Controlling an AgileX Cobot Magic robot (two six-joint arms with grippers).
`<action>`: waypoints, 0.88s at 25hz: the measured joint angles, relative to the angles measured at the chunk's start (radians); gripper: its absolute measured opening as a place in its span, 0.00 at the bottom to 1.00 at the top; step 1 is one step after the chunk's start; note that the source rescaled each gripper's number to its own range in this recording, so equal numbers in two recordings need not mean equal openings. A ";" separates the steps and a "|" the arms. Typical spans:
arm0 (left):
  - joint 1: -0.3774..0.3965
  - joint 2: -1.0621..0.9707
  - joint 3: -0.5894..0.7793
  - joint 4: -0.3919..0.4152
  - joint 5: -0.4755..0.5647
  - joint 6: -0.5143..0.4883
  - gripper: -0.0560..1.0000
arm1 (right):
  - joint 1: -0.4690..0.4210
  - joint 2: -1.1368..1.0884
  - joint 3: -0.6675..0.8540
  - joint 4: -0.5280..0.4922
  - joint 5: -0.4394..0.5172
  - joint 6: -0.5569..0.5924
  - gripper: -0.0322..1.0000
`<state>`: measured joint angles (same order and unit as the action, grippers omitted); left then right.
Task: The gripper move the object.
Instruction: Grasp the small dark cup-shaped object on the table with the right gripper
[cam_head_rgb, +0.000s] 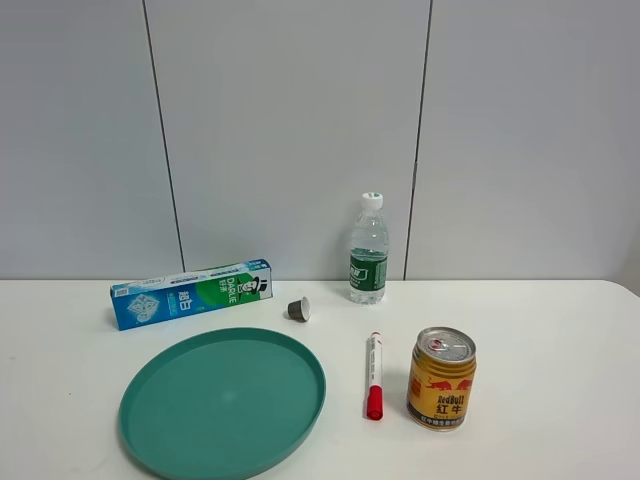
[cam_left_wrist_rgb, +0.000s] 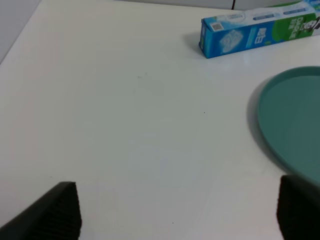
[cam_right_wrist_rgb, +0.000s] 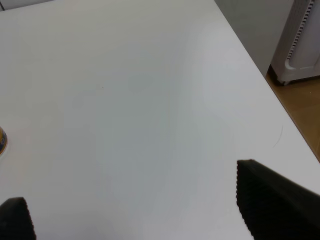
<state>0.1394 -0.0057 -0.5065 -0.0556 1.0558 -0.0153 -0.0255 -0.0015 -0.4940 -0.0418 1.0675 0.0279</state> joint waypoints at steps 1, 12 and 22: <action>0.000 0.000 0.000 0.000 0.000 0.000 1.00 | 0.000 0.000 0.000 0.000 0.000 0.000 0.84; 0.000 0.000 0.000 0.000 0.000 0.000 1.00 | 0.000 0.000 0.000 0.000 0.000 0.000 0.84; 0.000 0.000 0.000 0.000 0.000 0.000 1.00 | 0.000 0.000 0.000 0.000 0.000 0.000 0.84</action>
<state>0.1394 -0.0057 -0.5065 -0.0556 1.0558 -0.0153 -0.0255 -0.0015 -0.4940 -0.0418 1.0675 0.0279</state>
